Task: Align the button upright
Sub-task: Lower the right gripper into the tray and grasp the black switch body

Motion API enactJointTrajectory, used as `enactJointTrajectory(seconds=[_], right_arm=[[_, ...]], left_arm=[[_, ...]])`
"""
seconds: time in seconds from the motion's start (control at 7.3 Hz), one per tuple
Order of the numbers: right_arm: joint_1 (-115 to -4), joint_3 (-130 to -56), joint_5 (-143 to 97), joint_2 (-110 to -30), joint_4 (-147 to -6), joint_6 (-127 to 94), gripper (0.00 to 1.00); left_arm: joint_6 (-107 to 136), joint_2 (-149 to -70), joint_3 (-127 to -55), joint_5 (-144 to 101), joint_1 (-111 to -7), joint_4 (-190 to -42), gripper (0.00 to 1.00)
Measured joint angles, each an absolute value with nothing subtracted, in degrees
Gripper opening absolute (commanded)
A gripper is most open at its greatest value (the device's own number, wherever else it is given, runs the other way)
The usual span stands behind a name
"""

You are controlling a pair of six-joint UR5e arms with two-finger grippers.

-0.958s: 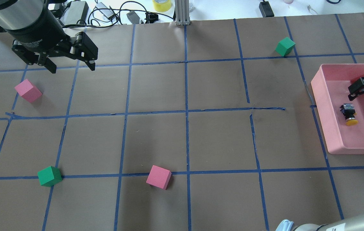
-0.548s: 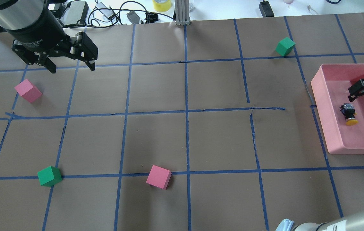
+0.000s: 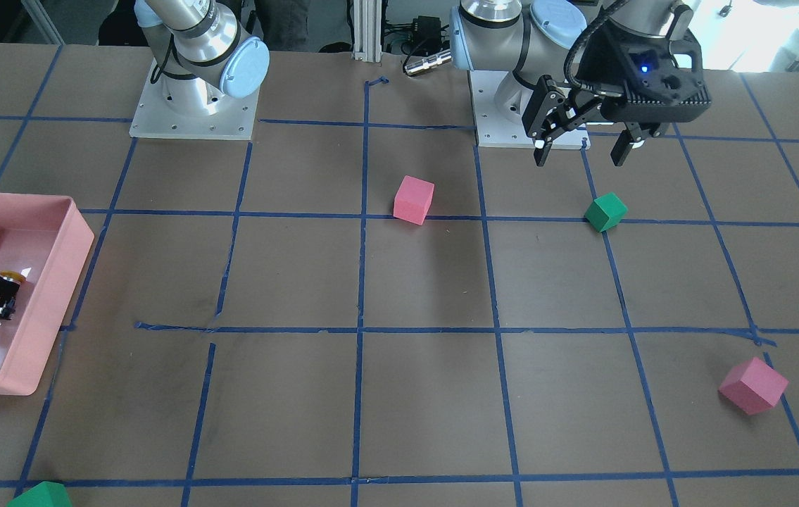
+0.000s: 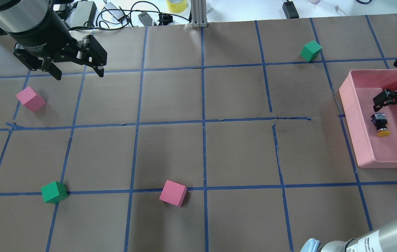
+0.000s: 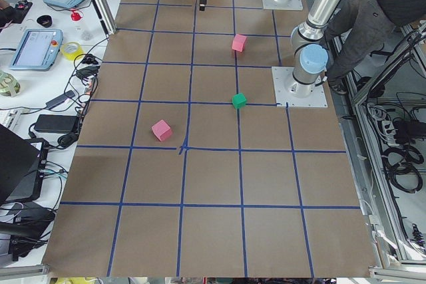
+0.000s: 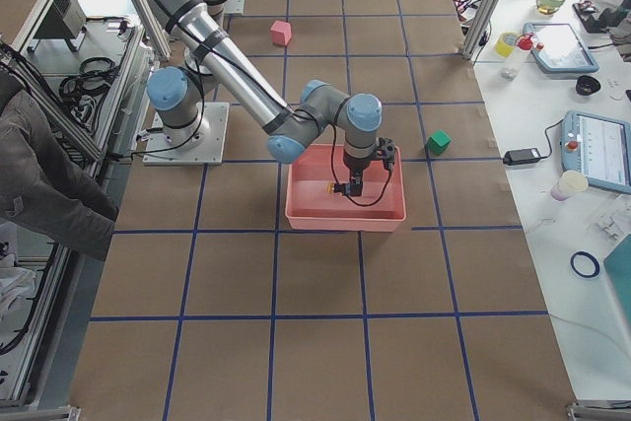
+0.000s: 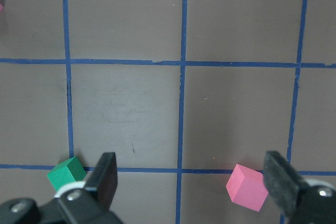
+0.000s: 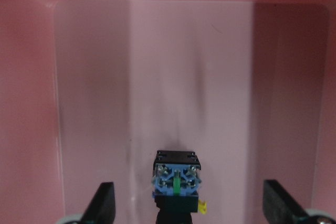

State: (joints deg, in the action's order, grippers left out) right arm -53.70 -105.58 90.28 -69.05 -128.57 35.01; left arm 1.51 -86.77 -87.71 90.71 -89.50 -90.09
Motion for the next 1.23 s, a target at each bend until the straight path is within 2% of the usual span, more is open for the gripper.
enactJointTrajectory(seconds=[1.23], right_arm=[[-53.70, -105.72, 90.01, -66.79, -131.26, 35.00, 0.99]], left_arm=[[1.51, -86.76, -87.71, 90.87, -89.56, -90.09, 1.00]])
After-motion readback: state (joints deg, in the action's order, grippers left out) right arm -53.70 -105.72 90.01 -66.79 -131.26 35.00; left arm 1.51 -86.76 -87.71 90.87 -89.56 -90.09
